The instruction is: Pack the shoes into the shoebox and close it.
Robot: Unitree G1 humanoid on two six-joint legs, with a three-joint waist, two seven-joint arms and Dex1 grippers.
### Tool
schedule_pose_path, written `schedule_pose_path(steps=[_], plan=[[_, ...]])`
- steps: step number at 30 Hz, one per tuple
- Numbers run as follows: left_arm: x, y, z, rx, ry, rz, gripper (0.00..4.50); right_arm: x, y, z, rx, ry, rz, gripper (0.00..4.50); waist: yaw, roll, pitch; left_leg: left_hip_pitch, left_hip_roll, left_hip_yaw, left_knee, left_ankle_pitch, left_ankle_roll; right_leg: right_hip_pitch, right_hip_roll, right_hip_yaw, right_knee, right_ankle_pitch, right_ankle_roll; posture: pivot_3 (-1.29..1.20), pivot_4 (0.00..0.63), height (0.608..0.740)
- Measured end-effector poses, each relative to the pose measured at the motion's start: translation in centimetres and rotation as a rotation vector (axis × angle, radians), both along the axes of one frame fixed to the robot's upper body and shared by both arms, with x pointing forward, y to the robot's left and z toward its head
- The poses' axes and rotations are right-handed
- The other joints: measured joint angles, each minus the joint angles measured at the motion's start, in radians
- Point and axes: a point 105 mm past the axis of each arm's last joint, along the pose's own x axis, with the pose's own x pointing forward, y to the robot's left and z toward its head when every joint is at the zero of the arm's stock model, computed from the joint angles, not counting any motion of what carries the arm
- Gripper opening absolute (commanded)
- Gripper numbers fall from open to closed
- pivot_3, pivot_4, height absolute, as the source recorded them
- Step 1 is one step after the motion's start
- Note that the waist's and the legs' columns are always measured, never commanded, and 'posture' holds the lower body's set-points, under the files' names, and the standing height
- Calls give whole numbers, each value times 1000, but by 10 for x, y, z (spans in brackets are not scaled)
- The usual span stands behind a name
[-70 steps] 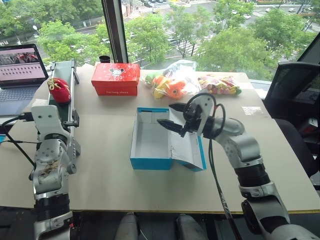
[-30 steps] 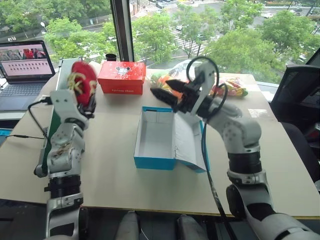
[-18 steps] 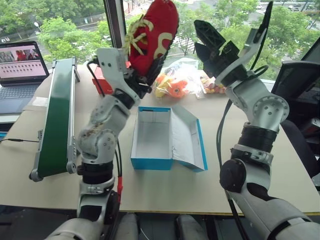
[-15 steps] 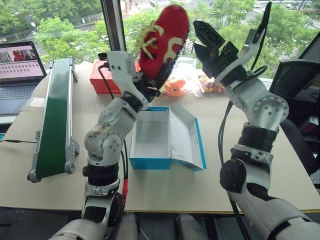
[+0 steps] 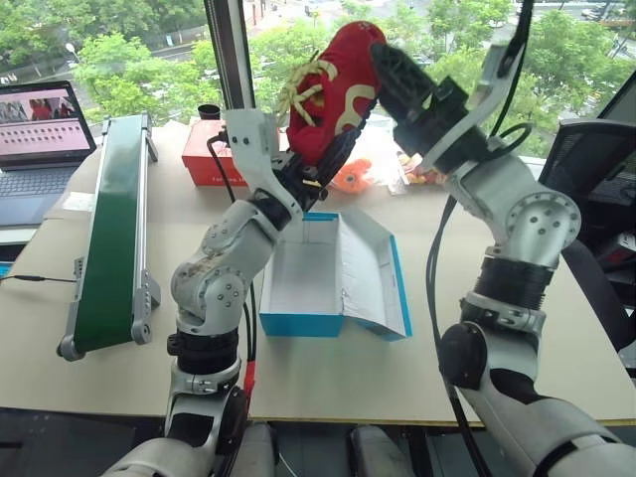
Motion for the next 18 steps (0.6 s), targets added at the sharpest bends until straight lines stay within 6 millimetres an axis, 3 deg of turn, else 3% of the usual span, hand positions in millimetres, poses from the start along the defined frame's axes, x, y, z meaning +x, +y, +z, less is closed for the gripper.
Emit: schedule_pose_path(steps=[3,5,10,11,14,18], plan=[[0,0,0,2,1,2,2567,0,0,-1,-10,2,-4,710,1,0,0,0,0,0,0,0,0,0,0,0,0,0,0,0,150,739],[0,0,-1,3,3,5,2567,1,0,-1,-16,1,-7,297,1,0,0,0,0,0,0,0,0,0,0,0,0,0,0,0,150,739],[1,3,-4,6,11,20,2567,2,1,-2,-29,0,-14,262,1,0,0,0,0,0,0,0,0,0,0,0,0,0,0,0,150,739],[1,4,-6,8,18,24,3515,3,2,-3,-43,1,-19,262,0,0,0,0,0,0,0,0,0,0,0,0,0,0,0,0,150,739],[-1,10,-10,24,25,33,4478,9,7,-4,-125,-12,-64,262,-4,0,0,0,0,0,0,0,0,-1,0,0,0,0,0,0,150,739],[-5,37,-17,57,31,90,4478,24,-2,0,-220,-35,-183,262,0,0,0,0,0,0,0,0,0,-1,0,0,0,0,0,0,150,739]])
